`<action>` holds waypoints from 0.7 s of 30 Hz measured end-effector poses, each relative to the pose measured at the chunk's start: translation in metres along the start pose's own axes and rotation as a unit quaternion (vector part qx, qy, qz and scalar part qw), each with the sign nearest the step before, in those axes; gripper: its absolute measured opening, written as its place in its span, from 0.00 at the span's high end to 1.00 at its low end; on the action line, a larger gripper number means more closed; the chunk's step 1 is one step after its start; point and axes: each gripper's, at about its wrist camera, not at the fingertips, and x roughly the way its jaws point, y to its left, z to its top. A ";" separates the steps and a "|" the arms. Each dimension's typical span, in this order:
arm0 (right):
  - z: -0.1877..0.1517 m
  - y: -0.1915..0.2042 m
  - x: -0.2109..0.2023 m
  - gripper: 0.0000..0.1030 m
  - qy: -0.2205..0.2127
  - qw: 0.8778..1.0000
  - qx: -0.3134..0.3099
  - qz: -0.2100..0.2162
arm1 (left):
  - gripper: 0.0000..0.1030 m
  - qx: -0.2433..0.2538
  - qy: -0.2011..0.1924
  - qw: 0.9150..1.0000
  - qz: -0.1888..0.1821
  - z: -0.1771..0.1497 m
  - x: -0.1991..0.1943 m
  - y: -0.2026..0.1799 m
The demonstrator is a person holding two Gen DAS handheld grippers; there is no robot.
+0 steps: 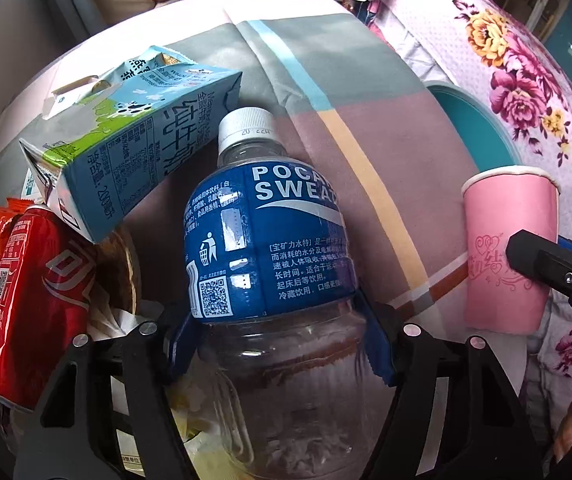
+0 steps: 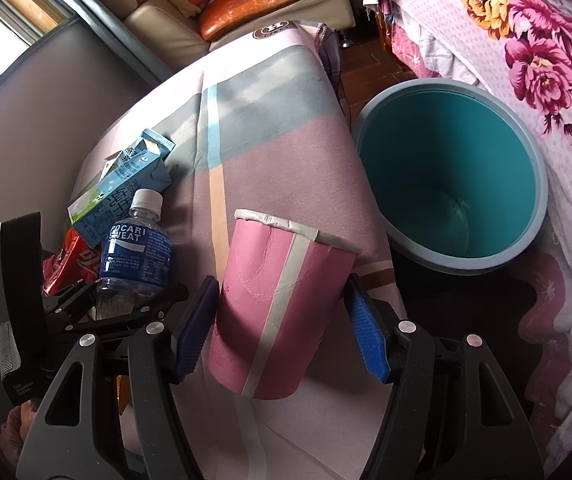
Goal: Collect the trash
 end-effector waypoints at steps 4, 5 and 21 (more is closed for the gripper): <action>0.003 -0.005 -0.004 0.40 -0.008 1.000 0.001 -0.001 | 0.34 0.000 -0.016 1.000 -0.005 0.001 -0.013 -0.001; 0.004 -0.006 -0.006 0.40 -0.010 1.000 0.003 0.000 | 0.34 -0.001 -0.021 1.000 -0.010 0.003 -0.018 -0.001; 0.041 -0.071 -0.054 0.40 -0.090 0.993 0.070 -0.019 | 0.34 0.056 -0.076 0.994 -0.047 0.064 -0.055 -0.044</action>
